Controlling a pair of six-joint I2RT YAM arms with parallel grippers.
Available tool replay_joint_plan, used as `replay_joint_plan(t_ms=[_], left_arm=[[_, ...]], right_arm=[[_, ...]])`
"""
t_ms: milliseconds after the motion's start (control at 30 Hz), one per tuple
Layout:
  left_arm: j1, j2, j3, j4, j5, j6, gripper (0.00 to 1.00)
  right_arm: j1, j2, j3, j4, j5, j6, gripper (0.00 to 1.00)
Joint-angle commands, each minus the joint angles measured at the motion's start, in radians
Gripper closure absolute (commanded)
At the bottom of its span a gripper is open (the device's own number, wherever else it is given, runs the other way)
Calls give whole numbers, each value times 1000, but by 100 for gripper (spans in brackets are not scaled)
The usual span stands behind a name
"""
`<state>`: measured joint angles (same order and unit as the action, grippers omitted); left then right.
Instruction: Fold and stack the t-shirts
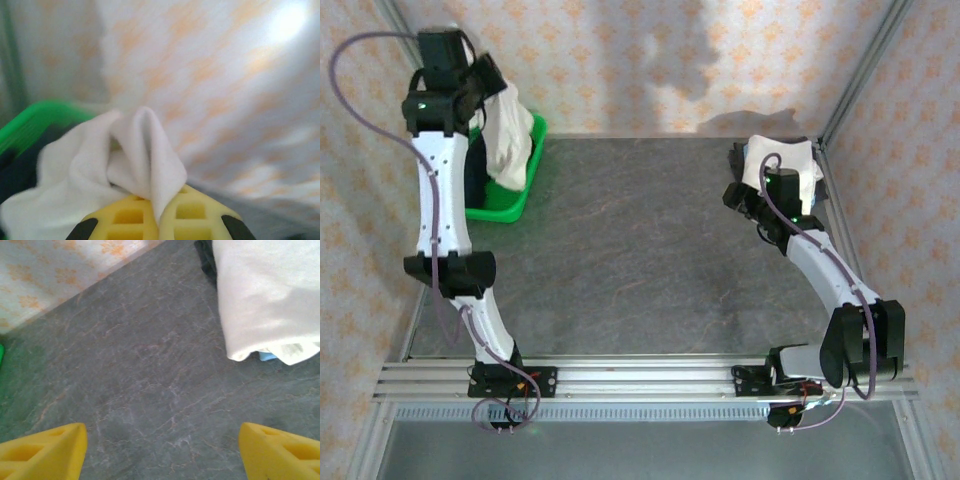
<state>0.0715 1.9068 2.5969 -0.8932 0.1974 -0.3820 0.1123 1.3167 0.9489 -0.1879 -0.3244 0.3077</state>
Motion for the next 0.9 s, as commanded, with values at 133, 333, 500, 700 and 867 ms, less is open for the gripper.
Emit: replay_joint_plan(t_ms=[133,333,500,700,867], left_arm=[[-364,-42,263,295,232,22,100],[-406,-112,11,292,187,31,100],[-290,-117,-346,197,78,-54,28],[-236,-146,-793,255,-62,-87,0],[-289,-144,-929,242,-79,-36,2]], right_arm=[[3,-11,46,58,-93,36,21],[3,-58,18,24,-45,40,22],[3,-64,19,-65,3,58,18],[6,-12,5,-172,-62,80,18],[36,-2,-47,-220,-60,82,18]])
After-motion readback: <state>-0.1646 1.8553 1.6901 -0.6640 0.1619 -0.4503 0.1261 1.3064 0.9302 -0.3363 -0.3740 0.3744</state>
